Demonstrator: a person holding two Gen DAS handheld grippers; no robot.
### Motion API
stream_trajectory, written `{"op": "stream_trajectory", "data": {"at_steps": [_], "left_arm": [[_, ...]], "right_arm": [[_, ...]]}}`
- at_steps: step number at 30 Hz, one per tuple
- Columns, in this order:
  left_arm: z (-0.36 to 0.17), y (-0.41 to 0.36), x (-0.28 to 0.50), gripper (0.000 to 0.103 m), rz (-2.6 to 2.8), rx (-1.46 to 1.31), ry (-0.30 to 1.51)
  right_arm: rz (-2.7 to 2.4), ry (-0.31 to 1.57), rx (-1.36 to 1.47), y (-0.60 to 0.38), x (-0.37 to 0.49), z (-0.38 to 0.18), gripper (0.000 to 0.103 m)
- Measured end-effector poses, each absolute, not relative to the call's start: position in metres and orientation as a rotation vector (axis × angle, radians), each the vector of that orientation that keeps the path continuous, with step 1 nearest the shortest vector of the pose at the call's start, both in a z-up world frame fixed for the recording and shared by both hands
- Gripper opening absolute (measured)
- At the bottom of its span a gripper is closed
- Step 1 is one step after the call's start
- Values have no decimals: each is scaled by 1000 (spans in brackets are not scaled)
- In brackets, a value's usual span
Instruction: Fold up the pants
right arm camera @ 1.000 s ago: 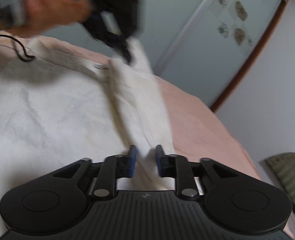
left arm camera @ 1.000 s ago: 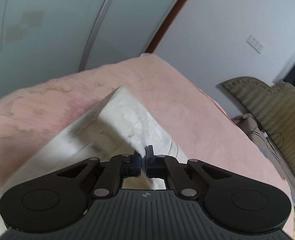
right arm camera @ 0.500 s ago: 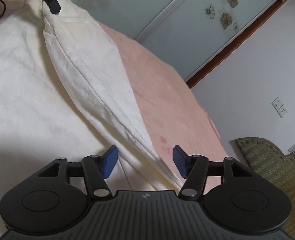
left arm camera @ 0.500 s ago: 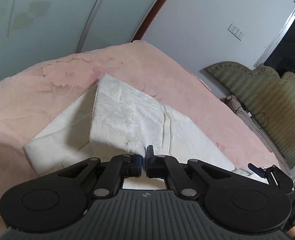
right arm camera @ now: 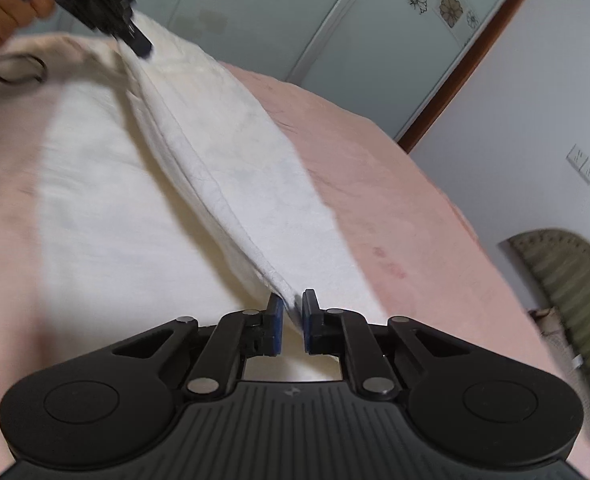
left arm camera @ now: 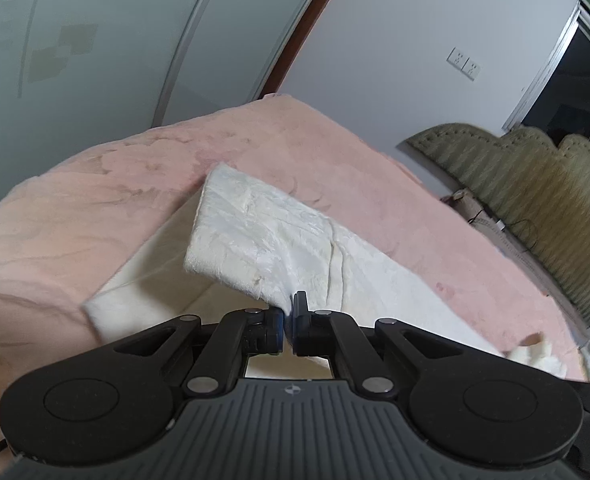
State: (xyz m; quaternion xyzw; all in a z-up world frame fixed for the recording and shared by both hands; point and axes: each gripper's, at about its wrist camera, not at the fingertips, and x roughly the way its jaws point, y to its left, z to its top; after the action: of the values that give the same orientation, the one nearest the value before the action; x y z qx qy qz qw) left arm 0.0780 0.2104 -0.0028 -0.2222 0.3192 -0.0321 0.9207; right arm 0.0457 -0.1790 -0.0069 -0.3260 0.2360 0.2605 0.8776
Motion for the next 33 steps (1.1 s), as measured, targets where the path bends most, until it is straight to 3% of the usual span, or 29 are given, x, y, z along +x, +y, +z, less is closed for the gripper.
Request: {"op": "stream_trajectory", "data": {"at_steps": [22,26,27,29,33], "left_arm": [[-14,211,55,8,57,-299,684],[-26,207,60,22,100,-223,730],[-25,208,58,33,108,-225,725],[-19,211,53,40,131,-232,713],[3,210,36,42,259,-216,632]], "right_arm": [[609,557,-348,-186,2,-26,9],[591,566,-281,-188,5,-30,9],[588,568,-262,-190,4,-29,10],[593,575,-226,-197,0,-23,20],[539,493,-105,-240,-22,2,46]]}}
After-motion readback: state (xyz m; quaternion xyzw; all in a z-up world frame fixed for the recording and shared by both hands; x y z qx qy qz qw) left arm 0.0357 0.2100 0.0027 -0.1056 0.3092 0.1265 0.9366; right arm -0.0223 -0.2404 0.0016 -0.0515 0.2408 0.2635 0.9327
